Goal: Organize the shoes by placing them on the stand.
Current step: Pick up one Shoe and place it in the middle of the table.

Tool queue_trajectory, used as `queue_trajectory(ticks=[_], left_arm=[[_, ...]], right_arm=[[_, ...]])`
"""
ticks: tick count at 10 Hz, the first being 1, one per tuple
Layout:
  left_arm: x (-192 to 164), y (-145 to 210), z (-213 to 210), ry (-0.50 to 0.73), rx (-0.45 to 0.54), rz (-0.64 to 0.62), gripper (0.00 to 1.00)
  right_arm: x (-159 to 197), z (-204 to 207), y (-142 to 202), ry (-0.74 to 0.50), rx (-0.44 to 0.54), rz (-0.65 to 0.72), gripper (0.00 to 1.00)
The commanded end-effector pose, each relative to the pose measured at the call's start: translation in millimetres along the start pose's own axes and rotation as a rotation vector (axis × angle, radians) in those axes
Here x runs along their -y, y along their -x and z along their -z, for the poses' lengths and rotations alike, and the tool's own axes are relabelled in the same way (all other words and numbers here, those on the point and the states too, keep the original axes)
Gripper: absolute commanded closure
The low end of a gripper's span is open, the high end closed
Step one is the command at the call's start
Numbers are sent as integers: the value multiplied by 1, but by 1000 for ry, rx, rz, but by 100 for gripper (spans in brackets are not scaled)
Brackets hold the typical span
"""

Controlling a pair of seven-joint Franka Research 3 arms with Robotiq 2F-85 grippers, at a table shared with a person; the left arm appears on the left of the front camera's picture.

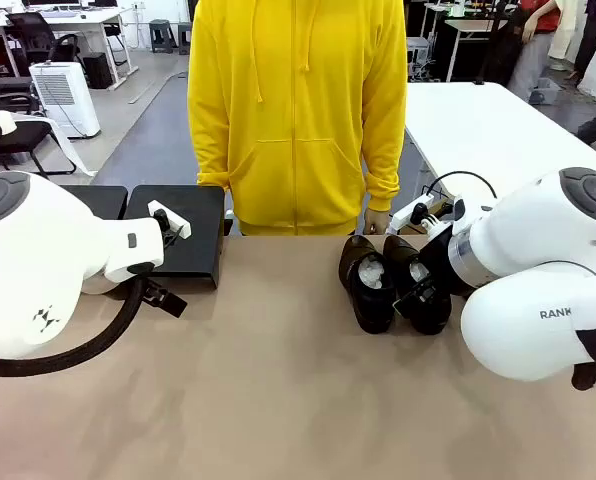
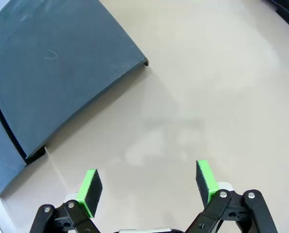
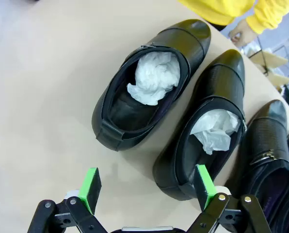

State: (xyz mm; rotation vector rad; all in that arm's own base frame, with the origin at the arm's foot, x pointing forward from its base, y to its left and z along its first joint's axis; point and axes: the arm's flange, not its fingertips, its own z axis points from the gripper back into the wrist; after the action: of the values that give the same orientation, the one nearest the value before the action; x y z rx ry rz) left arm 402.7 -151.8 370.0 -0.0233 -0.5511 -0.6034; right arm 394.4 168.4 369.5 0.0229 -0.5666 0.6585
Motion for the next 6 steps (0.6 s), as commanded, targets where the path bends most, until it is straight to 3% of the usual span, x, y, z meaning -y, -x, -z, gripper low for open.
queue_trajectory(ticks=[1, 6], left_arm=[[0, 0, 0, 0, 1, 0, 0], [0, 0, 0, 0, 1, 0, 0]], right_arm=[[0, 0, 0, 0, 0, 0, 0], [0, 0, 0, 0, 0, 0, 0]])
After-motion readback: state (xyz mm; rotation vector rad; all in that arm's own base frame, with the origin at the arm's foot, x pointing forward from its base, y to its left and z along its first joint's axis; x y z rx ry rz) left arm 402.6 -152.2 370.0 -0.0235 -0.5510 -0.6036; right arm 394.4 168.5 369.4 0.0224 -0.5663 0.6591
